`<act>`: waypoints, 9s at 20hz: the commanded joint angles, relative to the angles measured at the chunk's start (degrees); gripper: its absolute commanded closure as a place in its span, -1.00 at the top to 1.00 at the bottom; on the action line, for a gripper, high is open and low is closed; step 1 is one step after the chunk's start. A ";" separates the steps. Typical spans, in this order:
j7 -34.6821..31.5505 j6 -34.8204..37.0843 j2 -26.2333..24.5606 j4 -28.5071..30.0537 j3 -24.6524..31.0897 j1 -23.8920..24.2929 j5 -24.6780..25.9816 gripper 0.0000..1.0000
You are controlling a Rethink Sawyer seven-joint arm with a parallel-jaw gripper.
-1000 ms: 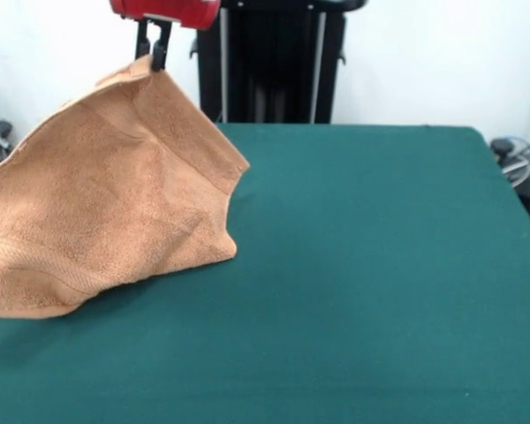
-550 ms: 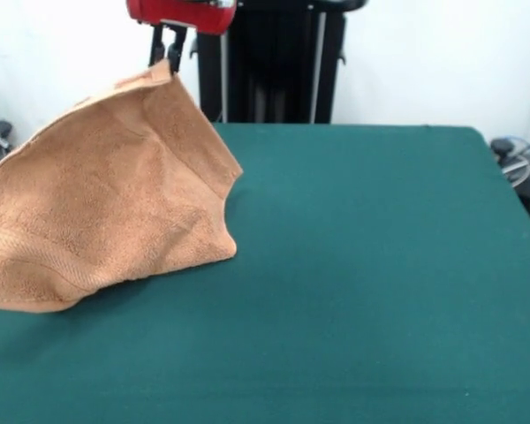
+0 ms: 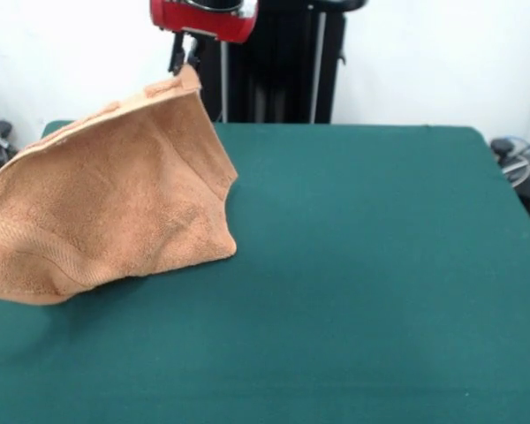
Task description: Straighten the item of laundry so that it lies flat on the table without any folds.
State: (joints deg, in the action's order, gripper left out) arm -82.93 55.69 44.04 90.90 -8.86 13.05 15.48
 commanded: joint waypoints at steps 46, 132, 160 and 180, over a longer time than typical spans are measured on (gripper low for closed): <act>-29.87 -0.04 -9.97 -1.83 -7.76 -14.78 -7.88 -1.00; -50.51 16.11 -40.73 -39.32 -16.94 -25.59 -18.54 -1.00; -62.30 26.71 -54.23 -59.52 -21.09 -26.86 -20.90 -1.00; -63.19 30.68 -58.51 -66.83 -21.49 -25.39 -20.36 -1.00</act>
State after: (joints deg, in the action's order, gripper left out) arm -129.46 83.96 -14.29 23.33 -31.83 -13.37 -2.61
